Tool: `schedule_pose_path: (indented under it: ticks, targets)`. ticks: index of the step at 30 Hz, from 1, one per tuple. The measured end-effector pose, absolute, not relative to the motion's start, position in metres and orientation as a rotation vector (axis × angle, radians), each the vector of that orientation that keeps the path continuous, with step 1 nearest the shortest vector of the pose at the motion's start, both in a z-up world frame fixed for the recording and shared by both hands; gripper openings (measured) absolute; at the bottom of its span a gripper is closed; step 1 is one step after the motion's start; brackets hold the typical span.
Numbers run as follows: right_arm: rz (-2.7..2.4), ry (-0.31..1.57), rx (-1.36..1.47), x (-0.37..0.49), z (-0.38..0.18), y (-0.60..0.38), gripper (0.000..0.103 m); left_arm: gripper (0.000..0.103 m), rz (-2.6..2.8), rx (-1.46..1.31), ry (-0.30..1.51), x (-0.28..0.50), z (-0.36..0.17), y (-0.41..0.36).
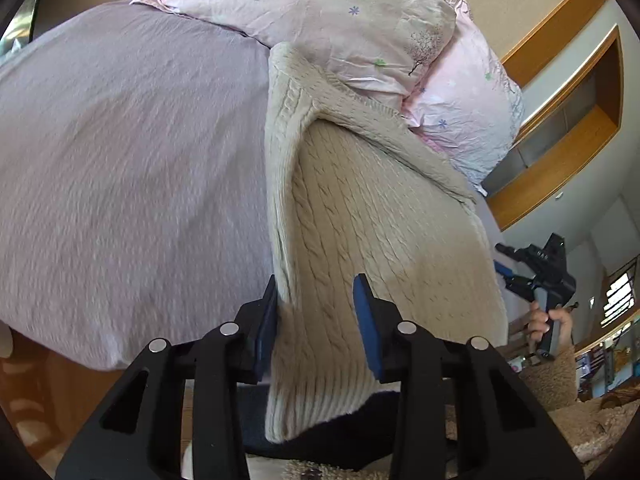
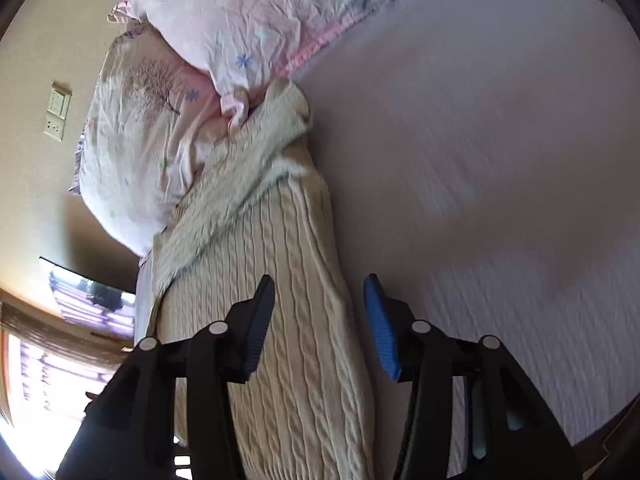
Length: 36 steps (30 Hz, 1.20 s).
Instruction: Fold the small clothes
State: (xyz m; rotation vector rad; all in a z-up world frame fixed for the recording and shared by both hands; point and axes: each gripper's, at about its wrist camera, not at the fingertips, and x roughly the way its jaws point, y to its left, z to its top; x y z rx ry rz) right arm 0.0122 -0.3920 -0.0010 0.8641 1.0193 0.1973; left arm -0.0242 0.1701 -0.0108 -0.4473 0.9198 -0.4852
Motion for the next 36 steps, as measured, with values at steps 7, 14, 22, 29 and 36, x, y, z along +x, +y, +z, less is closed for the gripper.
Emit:
schedule_pose_path:
  ticks: [7,14,22,29,36]
  targets:
    - [0.496,1.107,0.829,-0.051,-0.01,-0.359,0.031,0.028,-0.565,-0.525,0.949,-0.046,-0.018,0.162]
    - [0.605,0.876,0.771,-0.005,0.051,-0.346,0.007,0.007,-0.641,-0.558,0.915,-0.009,0.015,0.146]
    - [0.518,0.592,0.89,0.172,0.092,-0.369,0.007,0.007,-0.481,-0.744,0.703,0.161,0.074,0.169]
    - [0.127,0.85,0.95,0.265,0.002,-0.368,0.013,0.007,-0.301,-0.76,0.871,0.288,0.02,0.138]
    - [-0.09,0.67,0.787,0.234,0.047,-0.37,0.101,0.072,-0.262,-0.701,0.882,0.272,0.037,0.15]
